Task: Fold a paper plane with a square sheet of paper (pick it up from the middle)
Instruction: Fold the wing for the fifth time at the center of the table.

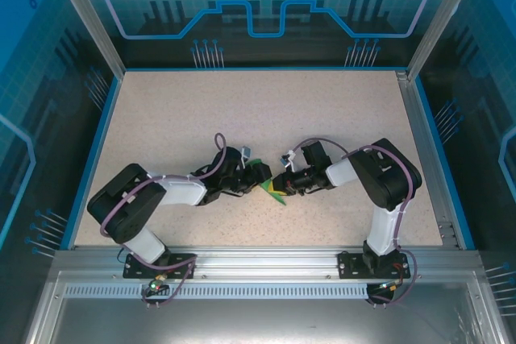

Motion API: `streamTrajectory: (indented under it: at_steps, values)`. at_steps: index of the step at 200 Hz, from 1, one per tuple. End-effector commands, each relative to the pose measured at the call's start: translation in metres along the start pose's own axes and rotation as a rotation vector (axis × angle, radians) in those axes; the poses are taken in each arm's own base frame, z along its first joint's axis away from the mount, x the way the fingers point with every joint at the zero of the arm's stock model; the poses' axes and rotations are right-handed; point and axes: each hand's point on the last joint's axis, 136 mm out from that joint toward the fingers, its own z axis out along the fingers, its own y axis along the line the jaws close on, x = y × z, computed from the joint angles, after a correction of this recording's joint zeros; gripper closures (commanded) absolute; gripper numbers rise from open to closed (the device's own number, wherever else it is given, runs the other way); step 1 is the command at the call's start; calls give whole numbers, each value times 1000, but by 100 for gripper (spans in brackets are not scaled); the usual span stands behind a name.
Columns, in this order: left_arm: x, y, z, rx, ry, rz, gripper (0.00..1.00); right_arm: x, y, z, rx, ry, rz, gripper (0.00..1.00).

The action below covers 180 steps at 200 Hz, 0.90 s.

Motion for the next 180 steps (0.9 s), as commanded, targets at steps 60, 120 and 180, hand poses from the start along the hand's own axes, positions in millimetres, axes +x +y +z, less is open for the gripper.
streamTrajectory:
  at_steps: [60, 120, 180]
  values:
    - [-1, 24, 26, -77, 19, -22, 43, 15, -55, -1, 172, -9, 183, 98]
    - [11, 50, 30, -135, 46, -55, 44, 18, -46, -10, 205, -4, 143, 90]
    - [12, 52, 29, -153, 57, -52, 45, 32, -39, -19, 212, 26, 101, 86]
